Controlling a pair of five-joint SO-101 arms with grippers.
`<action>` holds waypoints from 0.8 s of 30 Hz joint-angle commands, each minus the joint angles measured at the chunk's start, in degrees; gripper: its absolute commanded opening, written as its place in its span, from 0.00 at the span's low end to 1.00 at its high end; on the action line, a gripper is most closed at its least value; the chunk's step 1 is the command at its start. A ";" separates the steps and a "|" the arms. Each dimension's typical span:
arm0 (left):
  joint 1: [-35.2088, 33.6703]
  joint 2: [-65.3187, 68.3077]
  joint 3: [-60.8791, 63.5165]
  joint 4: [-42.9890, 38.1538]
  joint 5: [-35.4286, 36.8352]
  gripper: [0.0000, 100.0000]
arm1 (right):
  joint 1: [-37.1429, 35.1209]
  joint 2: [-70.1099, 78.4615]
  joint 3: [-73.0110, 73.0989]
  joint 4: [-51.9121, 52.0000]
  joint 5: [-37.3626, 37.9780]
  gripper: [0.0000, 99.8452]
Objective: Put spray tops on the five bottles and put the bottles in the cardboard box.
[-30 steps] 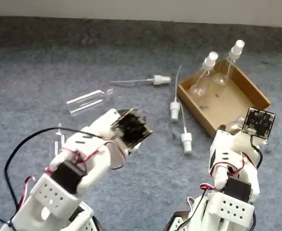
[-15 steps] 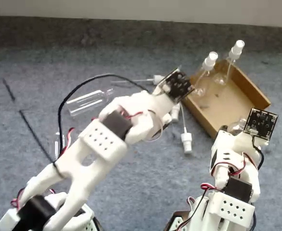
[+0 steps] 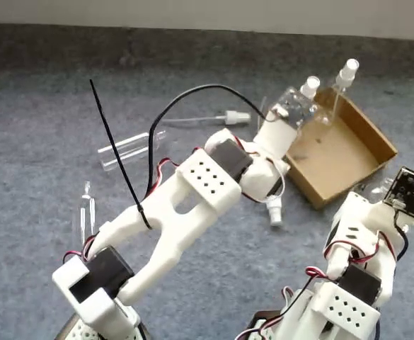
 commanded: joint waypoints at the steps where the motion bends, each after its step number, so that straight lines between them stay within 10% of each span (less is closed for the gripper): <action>1: -1.71 0.92 -5.23 0.09 7.30 0.05 | 3.47 -1.10 -0.84 -2.42 -0.44 0.11; 24: -0.92 23.52 -23.34 0.18 31.47 0.05 | 7.96 -1.01 -1.10 -2.59 -0.26 0.11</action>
